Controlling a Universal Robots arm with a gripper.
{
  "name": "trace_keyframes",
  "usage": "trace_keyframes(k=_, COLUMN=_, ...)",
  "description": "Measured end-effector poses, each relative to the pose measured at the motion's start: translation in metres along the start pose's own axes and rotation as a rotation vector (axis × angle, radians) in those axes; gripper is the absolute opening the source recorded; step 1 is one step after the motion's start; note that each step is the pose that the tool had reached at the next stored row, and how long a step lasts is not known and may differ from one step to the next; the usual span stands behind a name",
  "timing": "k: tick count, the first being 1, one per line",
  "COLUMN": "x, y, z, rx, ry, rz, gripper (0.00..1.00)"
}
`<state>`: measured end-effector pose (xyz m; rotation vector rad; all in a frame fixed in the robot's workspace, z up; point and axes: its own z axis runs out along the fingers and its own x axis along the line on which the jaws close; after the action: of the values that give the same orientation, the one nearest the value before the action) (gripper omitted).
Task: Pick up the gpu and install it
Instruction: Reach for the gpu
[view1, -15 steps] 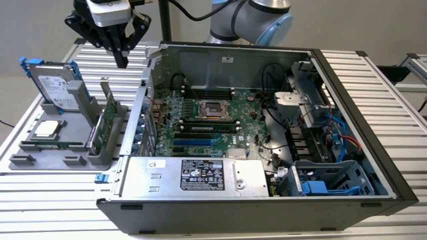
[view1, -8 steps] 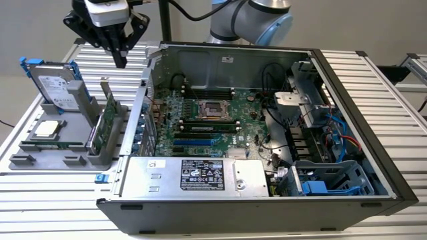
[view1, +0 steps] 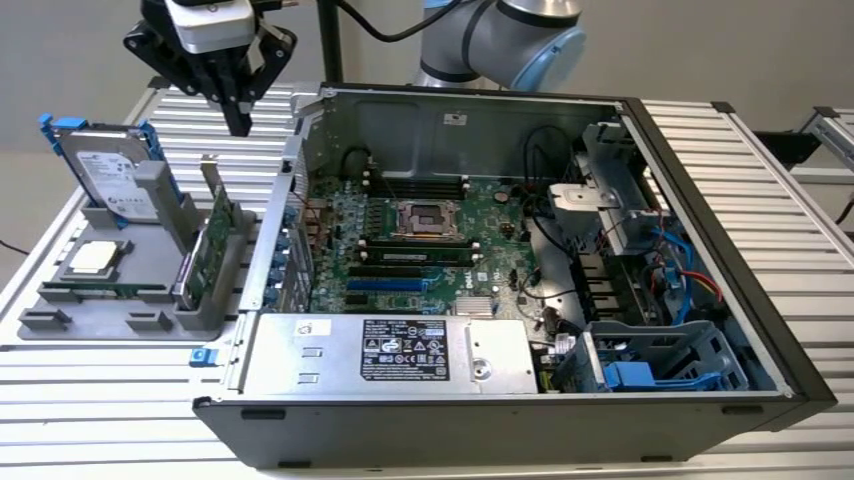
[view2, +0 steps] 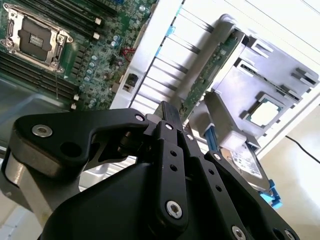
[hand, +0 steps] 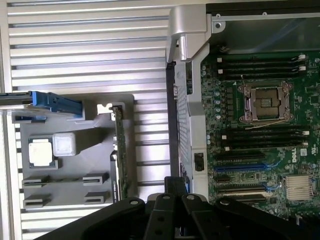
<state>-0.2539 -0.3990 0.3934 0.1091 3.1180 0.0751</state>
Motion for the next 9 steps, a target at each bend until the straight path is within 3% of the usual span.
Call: trace_keyframes(k=9, x=0.0014, y=-0.0001, z=0.0000, rx=0.0000, ry=0.0000, rz=0.000, gripper=0.00)
